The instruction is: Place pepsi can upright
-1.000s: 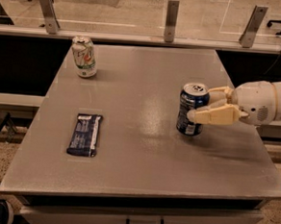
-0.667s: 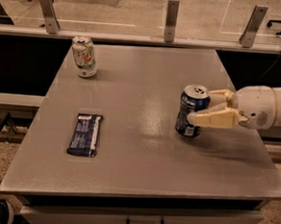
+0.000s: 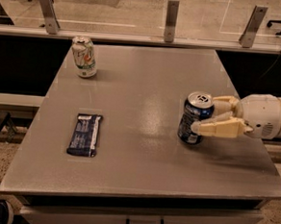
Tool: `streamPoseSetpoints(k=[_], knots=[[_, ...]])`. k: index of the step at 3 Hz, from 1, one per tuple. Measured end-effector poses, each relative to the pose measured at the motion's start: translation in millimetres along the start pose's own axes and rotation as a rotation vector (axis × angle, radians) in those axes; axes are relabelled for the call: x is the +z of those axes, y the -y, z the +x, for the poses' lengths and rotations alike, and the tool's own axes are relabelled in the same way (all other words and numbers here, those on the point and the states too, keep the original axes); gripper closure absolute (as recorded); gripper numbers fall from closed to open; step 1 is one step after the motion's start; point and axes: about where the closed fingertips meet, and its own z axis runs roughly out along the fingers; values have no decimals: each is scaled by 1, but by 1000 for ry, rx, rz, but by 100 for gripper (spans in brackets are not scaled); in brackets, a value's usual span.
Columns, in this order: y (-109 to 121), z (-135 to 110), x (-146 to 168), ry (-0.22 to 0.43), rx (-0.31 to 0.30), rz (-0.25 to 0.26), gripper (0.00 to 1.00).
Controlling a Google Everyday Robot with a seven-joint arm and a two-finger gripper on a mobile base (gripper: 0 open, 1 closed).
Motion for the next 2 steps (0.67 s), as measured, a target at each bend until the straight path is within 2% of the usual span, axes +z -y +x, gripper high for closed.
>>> streamPoseSetpoints(k=[1,2], knots=[[0,-1,2,0,-2,-4,0],[0,-1,2,0,-2,-4,0]])
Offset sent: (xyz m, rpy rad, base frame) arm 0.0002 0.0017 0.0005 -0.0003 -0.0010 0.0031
